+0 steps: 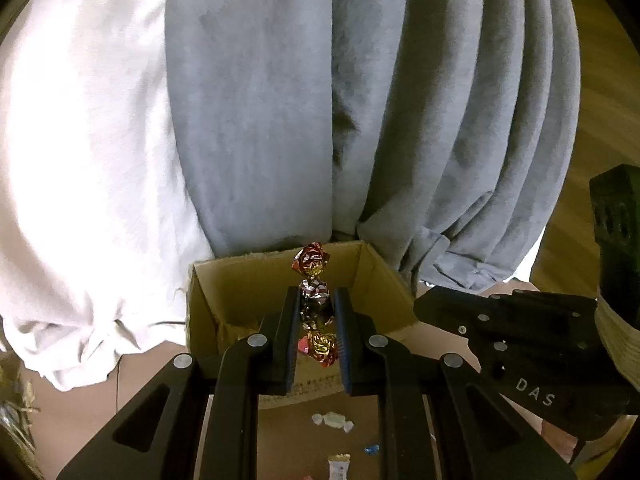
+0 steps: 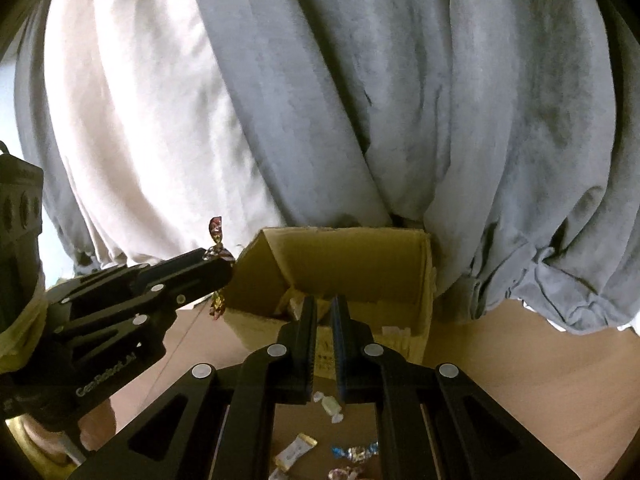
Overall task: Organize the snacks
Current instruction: 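Carry the gold-wrapped candies with the left tool into the box and release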
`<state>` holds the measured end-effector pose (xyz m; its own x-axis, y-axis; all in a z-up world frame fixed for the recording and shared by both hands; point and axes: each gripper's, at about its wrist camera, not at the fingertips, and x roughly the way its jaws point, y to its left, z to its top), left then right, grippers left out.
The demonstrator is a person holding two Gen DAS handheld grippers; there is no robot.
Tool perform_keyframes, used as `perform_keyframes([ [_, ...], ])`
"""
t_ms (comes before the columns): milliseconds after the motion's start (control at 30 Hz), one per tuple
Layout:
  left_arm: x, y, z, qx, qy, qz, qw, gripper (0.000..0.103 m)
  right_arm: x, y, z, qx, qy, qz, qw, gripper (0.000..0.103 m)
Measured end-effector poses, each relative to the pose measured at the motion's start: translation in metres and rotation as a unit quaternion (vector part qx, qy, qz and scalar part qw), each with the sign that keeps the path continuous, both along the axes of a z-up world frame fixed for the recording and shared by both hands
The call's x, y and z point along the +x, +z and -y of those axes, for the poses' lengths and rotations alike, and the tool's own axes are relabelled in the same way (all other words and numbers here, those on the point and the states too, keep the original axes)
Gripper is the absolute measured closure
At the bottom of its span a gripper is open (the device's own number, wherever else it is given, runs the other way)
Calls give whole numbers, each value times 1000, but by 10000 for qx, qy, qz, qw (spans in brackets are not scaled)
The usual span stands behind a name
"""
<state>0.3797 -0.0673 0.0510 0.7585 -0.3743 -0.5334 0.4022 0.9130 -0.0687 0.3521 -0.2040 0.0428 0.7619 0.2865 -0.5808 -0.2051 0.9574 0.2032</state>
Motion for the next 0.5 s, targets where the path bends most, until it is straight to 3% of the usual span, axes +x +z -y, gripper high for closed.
perform_keyframes([
  [267, 40, -10, 9, 127, 68, -256, 9996, 84, 29, 0, 1, -27, -96, -136, 9999, 94],
  [333, 47, -12, 11, 180, 133, -316, 9993, 64, 34, -2, 1, -16, -114, -185, 9998, 94],
  [367, 47, -13, 11, 164, 140, -302, 9993, 59, 37, -4, 2, -9, -125, -228, 9997, 94],
  [500, 39, -16, 11, 273, 157, -204, 9993, 56, 41, -8, 7, 87, -155, -321, 9993, 94],
])
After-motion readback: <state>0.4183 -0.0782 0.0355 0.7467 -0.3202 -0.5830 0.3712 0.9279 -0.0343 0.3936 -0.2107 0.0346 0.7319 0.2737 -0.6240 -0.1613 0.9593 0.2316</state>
